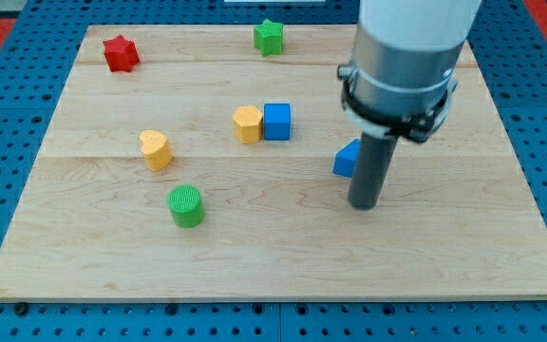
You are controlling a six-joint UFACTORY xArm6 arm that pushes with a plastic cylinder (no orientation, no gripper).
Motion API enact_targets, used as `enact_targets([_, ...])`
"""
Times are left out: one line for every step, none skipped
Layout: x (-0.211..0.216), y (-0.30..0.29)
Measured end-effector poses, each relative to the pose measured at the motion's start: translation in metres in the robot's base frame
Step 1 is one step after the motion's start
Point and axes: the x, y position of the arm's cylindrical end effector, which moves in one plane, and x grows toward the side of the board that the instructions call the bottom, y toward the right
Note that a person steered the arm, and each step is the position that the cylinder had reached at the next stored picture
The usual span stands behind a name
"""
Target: Slide the blue triangle below the blue cube
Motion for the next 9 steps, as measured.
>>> enact_targets([-0.038,0.023])
enact_targets([-0.038,-0.015])
enact_targets([-0.042,-0.060])
enact_targets([-0.042,-0.061])
enact_targets([-0.060,-0.061])
enact_targets([-0.050,-0.058])
enact_targets([0.016,-0.071])
enact_targets([-0.021,-0.084])
enact_targets([-0.032,-0.062])
